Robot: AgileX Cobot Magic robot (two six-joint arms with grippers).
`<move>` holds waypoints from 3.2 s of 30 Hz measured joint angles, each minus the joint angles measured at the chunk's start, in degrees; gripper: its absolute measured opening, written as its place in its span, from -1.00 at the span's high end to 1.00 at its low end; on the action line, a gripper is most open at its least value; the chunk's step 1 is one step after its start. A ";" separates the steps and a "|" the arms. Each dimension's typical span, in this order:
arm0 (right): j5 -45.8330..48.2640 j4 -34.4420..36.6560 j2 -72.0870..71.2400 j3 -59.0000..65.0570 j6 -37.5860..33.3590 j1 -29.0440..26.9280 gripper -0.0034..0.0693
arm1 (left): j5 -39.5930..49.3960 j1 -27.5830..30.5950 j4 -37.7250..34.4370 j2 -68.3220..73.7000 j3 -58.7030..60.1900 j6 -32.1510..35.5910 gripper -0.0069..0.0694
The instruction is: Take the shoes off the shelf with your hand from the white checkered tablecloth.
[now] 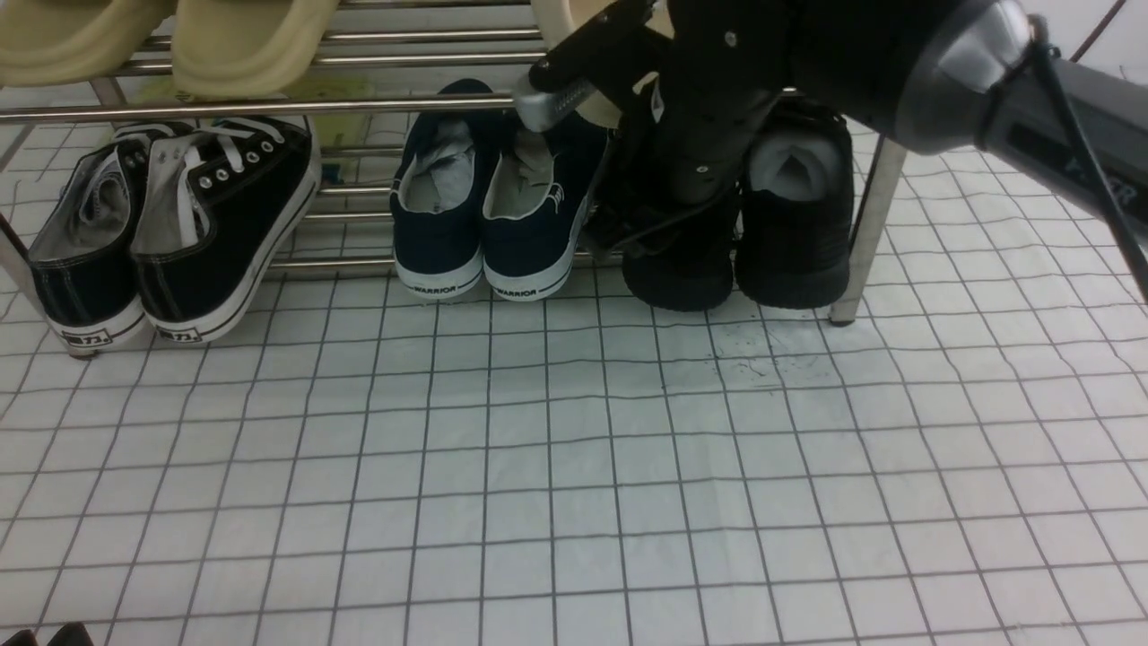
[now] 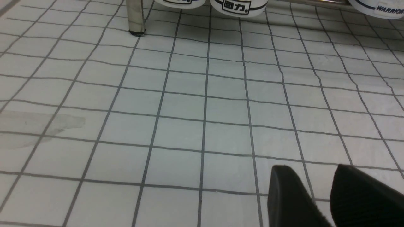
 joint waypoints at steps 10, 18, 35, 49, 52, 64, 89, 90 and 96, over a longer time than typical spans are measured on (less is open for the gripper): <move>-2.44 -5.08 2.22 0.00 0.14 0.00 -0.87 | 0.06 0.00 0.04 0.00 0.00 0.00 0.19; -3.96 -7.90 4.35 0.00 0.34 0.00 -0.53 | 0.06 0.00 0.11 0.00 0.00 0.00 0.19; -6.94 -9.70 6.19 -0.17 0.64 0.00 -0.58 | 0.06 0.00 0.19 0.00 0.00 0.00 0.19; -6.45 -10.30 6.54 -0.24 0.27 0.00 -0.15 | 0.06 0.00 0.19 0.00 0.00 0.00 0.19; -6.07 -10.38 6.54 -0.24 0.16 0.00 0.43 | 0.06 0.00 0.19 0.00 0.00 0.00 0.19; -3.57 -8.53 5.83 -0.25 0.16 0.06 0.85 | 0.06 0.00 0.24 0.00 0.00 0.00 0.19; 5.49 -6.59 2.59 -1.75 -0.11 -0.06 0.85 | 0.06 0.00 0.24 0.00 0.00 0.00 0.19; 5.56 -6.59 2.59 -1.74 0.42 -0.06 0.85 | 0.06 0.00 0.24 0.00 0.00 0.00 0.19; 3.14 -5.72 2.59 -1.88 6.12 -0.06 0.85 | 0.06 0.00 0.24 0.00 0.00 0.00 0.19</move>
